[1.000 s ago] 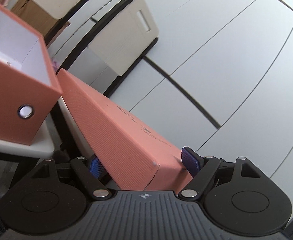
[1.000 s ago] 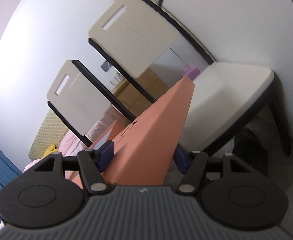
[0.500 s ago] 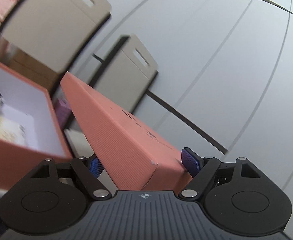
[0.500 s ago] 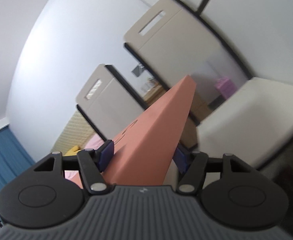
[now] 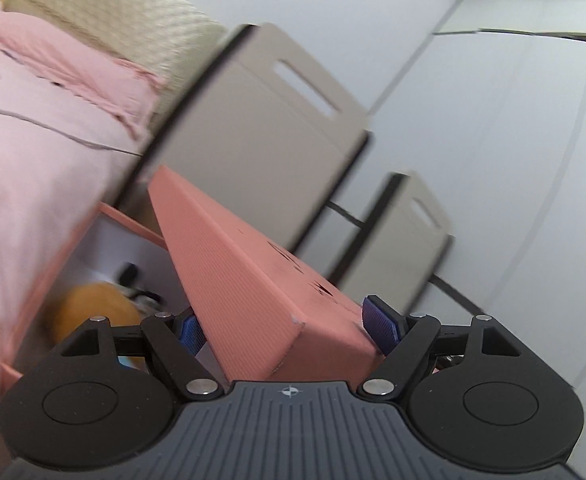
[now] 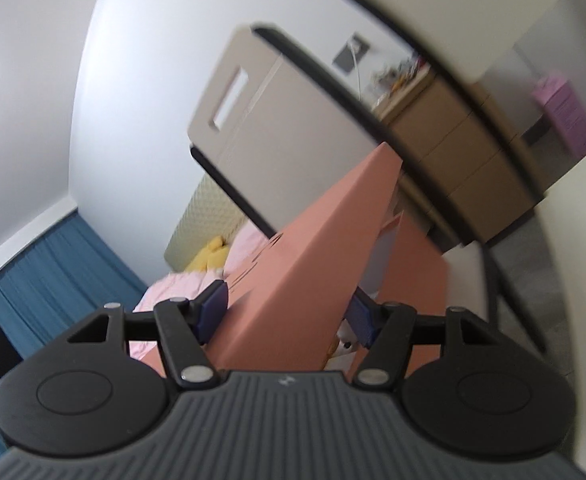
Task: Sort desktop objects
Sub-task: 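Lift the lid with both grippers and carry it over the open box, then lower the lid onto the box rim with both grippers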
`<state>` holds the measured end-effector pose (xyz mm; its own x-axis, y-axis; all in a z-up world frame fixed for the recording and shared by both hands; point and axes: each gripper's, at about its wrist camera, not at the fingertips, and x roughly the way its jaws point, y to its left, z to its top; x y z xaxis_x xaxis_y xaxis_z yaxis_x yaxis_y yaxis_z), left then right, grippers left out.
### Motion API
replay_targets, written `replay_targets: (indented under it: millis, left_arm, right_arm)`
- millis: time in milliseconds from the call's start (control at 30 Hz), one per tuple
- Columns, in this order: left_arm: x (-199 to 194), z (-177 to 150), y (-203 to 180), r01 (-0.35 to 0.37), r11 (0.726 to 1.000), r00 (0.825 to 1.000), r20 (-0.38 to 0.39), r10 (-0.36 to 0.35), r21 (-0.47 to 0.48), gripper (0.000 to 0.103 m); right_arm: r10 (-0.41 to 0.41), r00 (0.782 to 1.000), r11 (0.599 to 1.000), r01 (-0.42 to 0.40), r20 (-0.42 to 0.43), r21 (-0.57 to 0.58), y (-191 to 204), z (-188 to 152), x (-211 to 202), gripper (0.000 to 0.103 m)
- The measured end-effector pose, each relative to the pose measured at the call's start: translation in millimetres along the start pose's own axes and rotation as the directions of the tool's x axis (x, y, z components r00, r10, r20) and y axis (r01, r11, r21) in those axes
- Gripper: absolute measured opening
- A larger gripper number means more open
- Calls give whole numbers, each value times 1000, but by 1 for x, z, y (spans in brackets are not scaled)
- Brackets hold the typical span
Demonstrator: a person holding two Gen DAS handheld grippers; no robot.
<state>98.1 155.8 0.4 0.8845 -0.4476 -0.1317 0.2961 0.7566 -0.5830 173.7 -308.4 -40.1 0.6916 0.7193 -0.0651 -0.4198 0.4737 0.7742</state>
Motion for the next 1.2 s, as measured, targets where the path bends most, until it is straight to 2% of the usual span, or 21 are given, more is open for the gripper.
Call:
replay_targets:
  millis: [133,233,367,567,733,867,933,1000,1100,1200]
  left_arm:
    - [12,2,28,-84,996,996,-11,84,-29,82]
    - [15,2,34,-156,988,987,-34,156,-6,82]
    - [15,-1,39,-173,985,984,-39,172,-2,83]
    - [20,-8,43,-284,959,957,-66,284,8,89]
    - [17,-14,38,-327,944,943,-49,330,47,90]
    - [5,-21,22,-440,884,898,79,433,156,93]
    - [3,-22,19,-454,876,891,95,444,165,94]
    - [2,-25,18,-447,878,894,98,437,171,94]
    - [2,-29,12,-457,865,889,119,441,206,94]
    - [2,-33,6,-449,862,893,148,425,233,94]
  right_arm:
    - [10,999,1000,-9,-46,22,-14,-8,29,65]
    - [18,997,999,-15,-80,39,-24,-14,52,65]
    - [30,992,998,-22,-126,61,-37,-21,81,66]
    - [-27,988,999,33,-153,35,-37,-31,92,68]
    - [-72,987,997,73,-144,6,-36,-37,88,69]
    - [-113,988,993,110,-105,-36,-33,-37,84,71]
    - [-123,987,992,118,-99,-52,-32,-38,84,71]
    - [-132,987,990,126,-89,-67,-30,-40,83,71]
    - [-150,986,986,144,-73,-81,-29,-42,83,73]
    - [-182,982,979,178,-41,-101,-27,-43,81,78]
